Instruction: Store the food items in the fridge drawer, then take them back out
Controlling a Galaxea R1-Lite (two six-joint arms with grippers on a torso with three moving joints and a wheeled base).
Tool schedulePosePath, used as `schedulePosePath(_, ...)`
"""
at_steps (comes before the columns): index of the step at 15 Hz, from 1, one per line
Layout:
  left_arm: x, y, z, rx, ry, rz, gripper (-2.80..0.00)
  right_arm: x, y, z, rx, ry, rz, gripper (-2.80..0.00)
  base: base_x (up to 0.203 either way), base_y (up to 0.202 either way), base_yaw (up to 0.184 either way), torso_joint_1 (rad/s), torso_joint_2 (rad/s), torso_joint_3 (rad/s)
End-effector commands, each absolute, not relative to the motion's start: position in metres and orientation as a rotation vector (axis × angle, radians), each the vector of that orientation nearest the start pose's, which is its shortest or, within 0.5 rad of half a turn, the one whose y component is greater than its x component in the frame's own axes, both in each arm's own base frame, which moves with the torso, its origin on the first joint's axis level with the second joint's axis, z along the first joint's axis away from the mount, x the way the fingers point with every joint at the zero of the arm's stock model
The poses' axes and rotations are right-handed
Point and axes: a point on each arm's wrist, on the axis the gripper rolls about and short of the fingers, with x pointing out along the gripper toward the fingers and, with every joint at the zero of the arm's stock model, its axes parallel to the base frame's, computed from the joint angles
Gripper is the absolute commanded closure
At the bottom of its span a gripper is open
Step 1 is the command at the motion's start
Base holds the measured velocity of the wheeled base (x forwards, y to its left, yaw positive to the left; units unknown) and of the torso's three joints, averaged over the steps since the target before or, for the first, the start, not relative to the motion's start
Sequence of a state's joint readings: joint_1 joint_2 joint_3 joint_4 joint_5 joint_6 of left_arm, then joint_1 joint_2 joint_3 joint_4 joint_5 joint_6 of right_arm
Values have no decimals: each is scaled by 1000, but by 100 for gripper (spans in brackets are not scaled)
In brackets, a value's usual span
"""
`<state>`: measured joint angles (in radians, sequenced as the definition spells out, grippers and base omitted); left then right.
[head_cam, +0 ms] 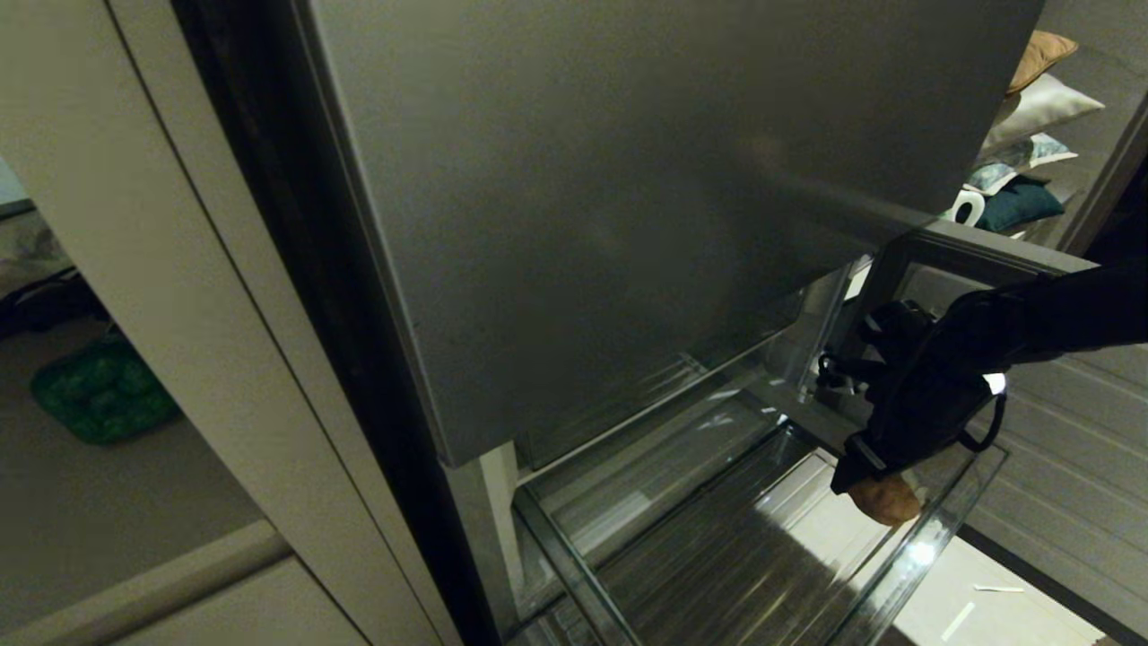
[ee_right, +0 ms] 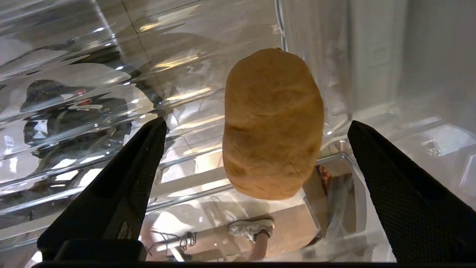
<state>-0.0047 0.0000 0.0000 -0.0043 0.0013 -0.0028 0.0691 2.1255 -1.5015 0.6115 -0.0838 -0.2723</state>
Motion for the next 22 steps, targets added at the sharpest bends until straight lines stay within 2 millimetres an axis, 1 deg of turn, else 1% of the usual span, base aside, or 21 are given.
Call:
schedulePosePath(1,-23,0,76,-3,-3,-4,0,378,25,113,-335,1244,160,-280,0,0,0,0,0,0)
schedulePosePath(11,-23,0,76,-3,-3,-3,0,379,25,106,-335,1262,162,-280,0,0,0,0,0,0)
schedulePosePath(18,-23,0,76,-3,-3,-3,0,375,24,103,-331,1289,164,-280,0,0,0,0,0,0)
schedulePosePath(22,-23,0,76,-3,-3,-3,0,371,23,98,-326,1315,163,-280,0,0,0,0,0,0)
